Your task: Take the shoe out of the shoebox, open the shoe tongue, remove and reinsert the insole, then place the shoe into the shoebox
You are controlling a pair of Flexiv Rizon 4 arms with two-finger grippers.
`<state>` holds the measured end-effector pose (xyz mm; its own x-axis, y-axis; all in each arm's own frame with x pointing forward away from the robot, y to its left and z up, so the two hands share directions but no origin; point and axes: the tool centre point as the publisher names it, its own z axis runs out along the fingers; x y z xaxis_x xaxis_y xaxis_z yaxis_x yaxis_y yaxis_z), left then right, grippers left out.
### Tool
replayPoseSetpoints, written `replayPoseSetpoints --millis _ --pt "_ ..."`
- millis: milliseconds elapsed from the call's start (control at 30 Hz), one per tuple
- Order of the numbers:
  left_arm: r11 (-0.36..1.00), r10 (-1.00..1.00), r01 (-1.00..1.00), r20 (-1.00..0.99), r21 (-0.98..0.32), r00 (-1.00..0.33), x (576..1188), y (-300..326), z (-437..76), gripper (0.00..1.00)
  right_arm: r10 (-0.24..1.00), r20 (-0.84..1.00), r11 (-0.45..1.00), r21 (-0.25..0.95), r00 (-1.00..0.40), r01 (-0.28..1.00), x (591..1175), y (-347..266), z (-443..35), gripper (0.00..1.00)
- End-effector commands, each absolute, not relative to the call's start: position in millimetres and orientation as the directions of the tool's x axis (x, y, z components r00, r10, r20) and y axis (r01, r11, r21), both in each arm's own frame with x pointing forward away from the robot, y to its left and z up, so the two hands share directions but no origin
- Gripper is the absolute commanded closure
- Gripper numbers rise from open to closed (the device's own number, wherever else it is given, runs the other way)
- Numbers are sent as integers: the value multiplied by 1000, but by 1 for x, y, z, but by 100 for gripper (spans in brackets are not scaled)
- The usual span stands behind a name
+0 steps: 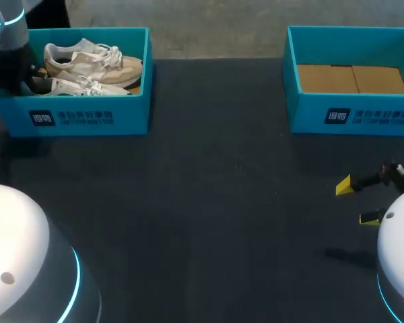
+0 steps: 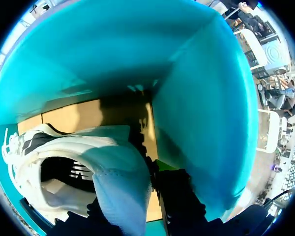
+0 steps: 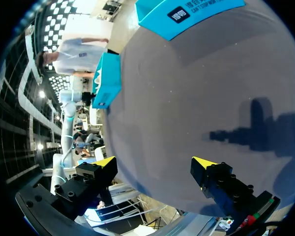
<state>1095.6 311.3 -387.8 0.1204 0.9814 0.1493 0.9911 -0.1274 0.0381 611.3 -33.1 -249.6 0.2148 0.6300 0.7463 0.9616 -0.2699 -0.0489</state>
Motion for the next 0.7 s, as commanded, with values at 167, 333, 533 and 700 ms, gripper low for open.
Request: replayPoseSetpoints --millis 167,333,533,700 --pt "-122 980 992 164 44 113 1092 325 -380 100 632 744 -272 -48 216 961 610 -32 -250 0" --pt "-87 986 994 146 62 77 1093 324 -367 100 632 744 -272 -48 216 961 610 -32 -250 0" --pt "-70 992 993 111 93 59 1094 315 -344 100 632 744 -272 -48 216 961 610 -32 -250 0" --pt "-49 994 992 106 119 36 1094 308 -325 100 632 744 -272 -48 216 961 610 -32 -250 0"
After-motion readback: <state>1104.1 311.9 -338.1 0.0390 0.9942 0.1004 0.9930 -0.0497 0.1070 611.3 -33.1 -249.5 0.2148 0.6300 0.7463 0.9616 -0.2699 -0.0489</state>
